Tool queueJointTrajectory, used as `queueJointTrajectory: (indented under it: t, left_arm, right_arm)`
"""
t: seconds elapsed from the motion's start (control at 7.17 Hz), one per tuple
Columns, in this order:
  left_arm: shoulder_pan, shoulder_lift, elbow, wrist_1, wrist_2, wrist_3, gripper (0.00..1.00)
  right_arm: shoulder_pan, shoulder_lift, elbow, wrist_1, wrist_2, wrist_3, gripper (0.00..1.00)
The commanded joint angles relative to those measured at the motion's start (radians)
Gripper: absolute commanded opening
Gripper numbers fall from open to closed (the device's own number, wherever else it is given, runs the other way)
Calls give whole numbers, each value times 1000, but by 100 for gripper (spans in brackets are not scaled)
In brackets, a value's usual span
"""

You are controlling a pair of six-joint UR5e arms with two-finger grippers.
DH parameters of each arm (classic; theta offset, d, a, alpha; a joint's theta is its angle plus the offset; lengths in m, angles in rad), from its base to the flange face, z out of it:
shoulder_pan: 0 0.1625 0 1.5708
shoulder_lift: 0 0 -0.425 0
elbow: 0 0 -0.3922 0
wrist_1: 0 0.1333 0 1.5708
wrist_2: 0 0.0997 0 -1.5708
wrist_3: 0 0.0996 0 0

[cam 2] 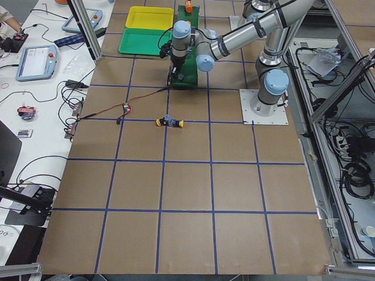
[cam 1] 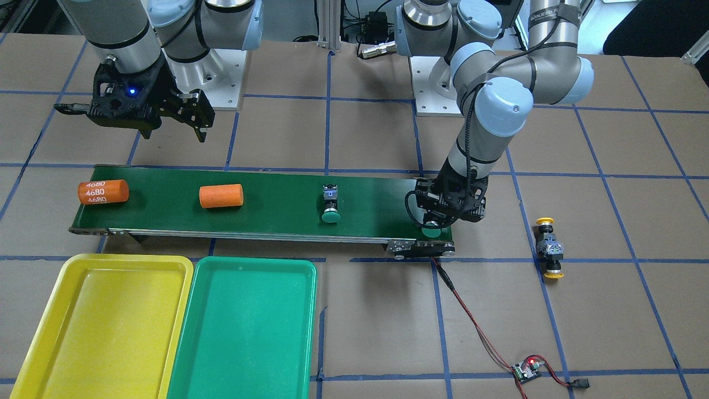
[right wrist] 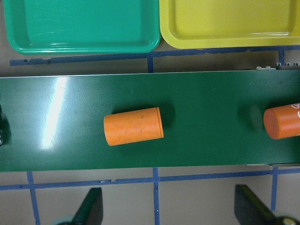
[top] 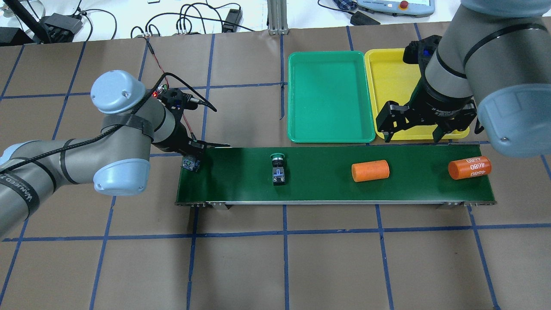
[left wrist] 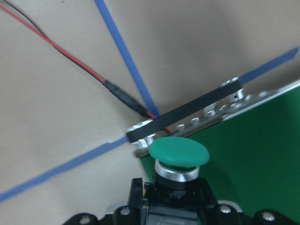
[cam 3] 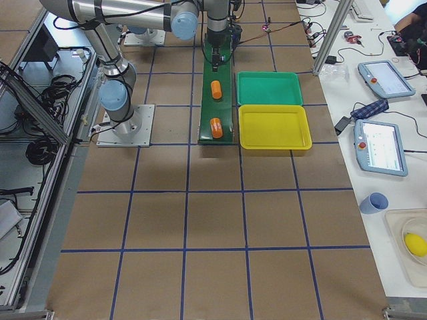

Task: Sort buttons by color to trays
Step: 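Grasp yellow button with left gripper while right grasps green button on belt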

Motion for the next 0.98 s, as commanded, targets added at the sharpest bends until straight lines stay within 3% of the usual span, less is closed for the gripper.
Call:
queueJointTrajectory:
  t: [0.0, 0.14, 0.28, 0.56, 0.84]
  left_arm:
    - [-86, -12, 0, -2, 43, -234, 16]
    - [-96, -10, 1, -32, 40, -343, 50]
    - [-100, -10, 0, -40, 32, -446, 99]
    - [-100, 25, 3, -153, 35, -634, 100]
    - [-58, 30, 87, -207, 43, -520, 100]
  right_arm:
    - [0, 0, 0, 0, 1, -5, 100]
    - [1, 2, 1, 0, 2, 8, 100]
    - [1, 5, 0, -3, -4, 8, 100]
    - [0, 27, 0, -24, 8, -3, 100]
    - [0, 97, -5, -47, 7, 8, 100]
